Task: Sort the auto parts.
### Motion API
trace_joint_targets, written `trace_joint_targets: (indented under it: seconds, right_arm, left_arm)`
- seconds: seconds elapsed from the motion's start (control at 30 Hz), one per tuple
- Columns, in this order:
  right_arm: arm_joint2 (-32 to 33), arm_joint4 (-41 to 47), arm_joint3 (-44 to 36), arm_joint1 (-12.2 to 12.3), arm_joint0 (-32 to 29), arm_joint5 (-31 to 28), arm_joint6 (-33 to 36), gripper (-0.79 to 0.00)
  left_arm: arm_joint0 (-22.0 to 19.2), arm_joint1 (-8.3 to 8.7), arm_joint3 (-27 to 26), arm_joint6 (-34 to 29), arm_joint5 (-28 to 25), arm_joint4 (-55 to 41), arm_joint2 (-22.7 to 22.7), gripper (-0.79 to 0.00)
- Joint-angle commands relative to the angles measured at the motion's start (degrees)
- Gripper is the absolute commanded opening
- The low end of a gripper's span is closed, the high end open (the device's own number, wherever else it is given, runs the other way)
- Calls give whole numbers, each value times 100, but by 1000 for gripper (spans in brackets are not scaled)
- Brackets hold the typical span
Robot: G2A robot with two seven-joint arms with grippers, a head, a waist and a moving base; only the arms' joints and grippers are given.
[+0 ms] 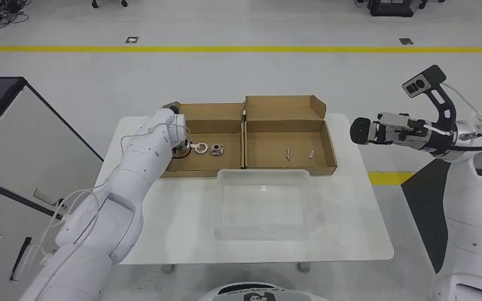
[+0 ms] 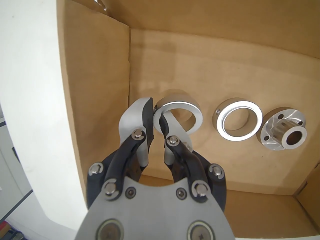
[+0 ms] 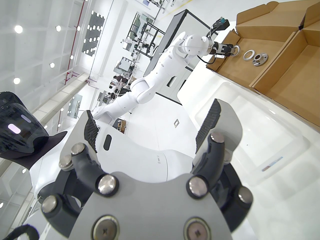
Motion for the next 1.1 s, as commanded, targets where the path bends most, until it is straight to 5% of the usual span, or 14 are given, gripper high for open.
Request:
trace_joint_targets:
  seconds: [0.0,0.13,0.27,0.33,0.5,0.7,0.87,1.07]
  right_arm:
    - [0,0,0,0,0,0,0,0]
    - [0,0,0,0,0,0,0,0]
    - [0,0,0,0,0,0,0,0]
    - [0,0,0,0,0,0,0,0]
    - [0,0,0,0,0,0,0,0]
    - [0,0,0,0,0,0,0,0]
    - [0,0,0,0,0,0,0,0]
    - [0,0,0,0,0,0,0,0]
  left_arm:
    - [-21,-30,52,-7,-71,-15,17,-582]
    - [-75,-84,188,1,-214,-84,13,-391]
    - [-115,-132,321,68,-224,-83,20,-62]
    - [-147,-152,356,112,-245,-80,18,0]
    - [-189,-158,154,454,-616,-210,-86,0]
    - [-25,37,-610,725,-1670,-561,-496,0]
    - [530,397,-2010,509,-2779,-1066,-1256,0]
    - [1818,859,-4381,-296,-3955,-2011,-2528,0]
